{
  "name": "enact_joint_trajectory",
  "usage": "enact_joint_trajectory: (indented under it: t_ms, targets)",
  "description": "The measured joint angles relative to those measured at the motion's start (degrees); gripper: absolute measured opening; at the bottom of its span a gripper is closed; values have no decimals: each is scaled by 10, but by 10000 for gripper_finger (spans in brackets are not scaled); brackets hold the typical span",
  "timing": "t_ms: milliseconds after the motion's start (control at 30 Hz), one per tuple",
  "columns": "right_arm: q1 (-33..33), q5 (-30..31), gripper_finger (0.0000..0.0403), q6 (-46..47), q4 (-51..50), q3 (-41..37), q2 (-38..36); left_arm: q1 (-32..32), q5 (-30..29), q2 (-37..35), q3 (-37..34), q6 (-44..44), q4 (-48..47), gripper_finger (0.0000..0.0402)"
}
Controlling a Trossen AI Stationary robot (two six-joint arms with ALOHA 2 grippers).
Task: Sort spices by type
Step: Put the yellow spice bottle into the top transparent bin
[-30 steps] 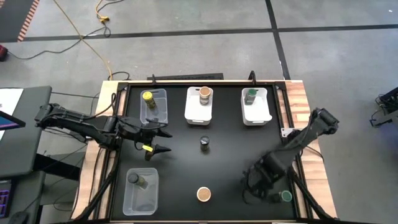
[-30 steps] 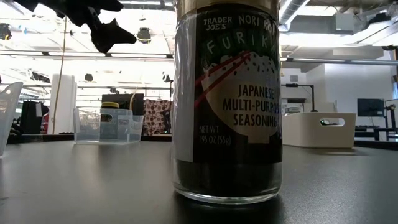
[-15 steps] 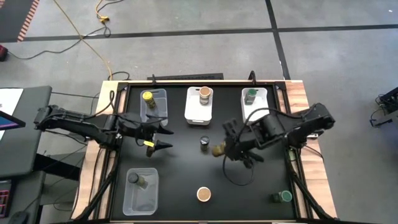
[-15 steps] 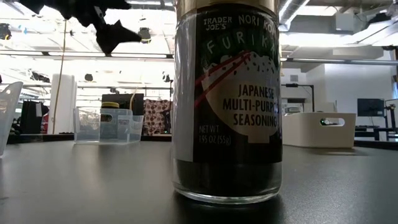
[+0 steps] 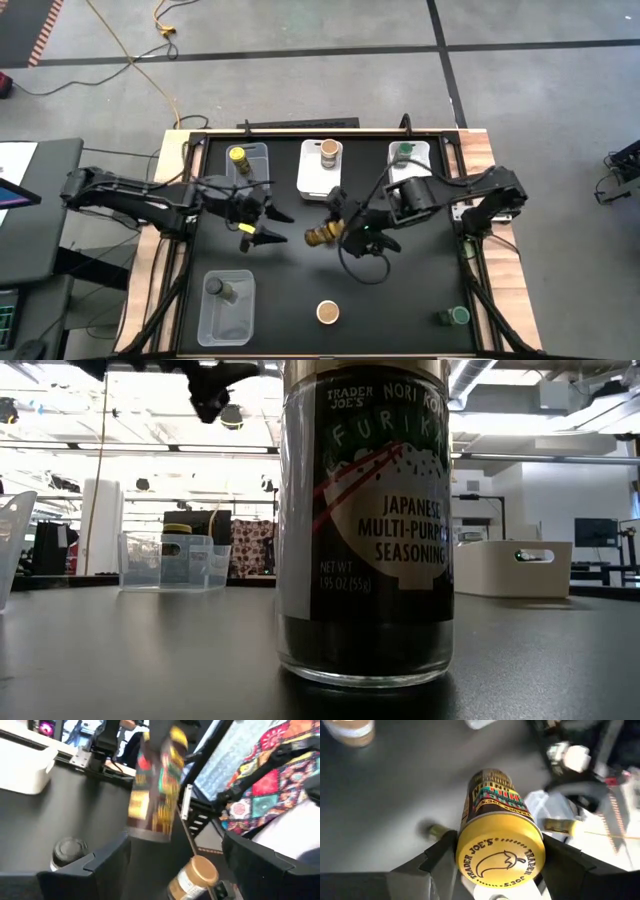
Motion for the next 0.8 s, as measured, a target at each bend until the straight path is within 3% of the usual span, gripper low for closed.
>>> enact_joint_trajectory:
  t_ms: [133, 367, 600, 800]
  targets:
    - [2, -11, 262, -23, 2, 0, 18, 10, 15, 59, 54, 33, -14, 294]
    - [3, -12, 263, -51, 1, 0, 12, 22, 49, 158, 165, 86, -140, 294]
    - [3, -12, 264, -87, -14, 0, 10, 22, 102, 243, 246, 106, -154, 294]
    - [5, -14, 264, -112, -22, 0, 5, 22, 123, 297, 274, 90, -170, 293]
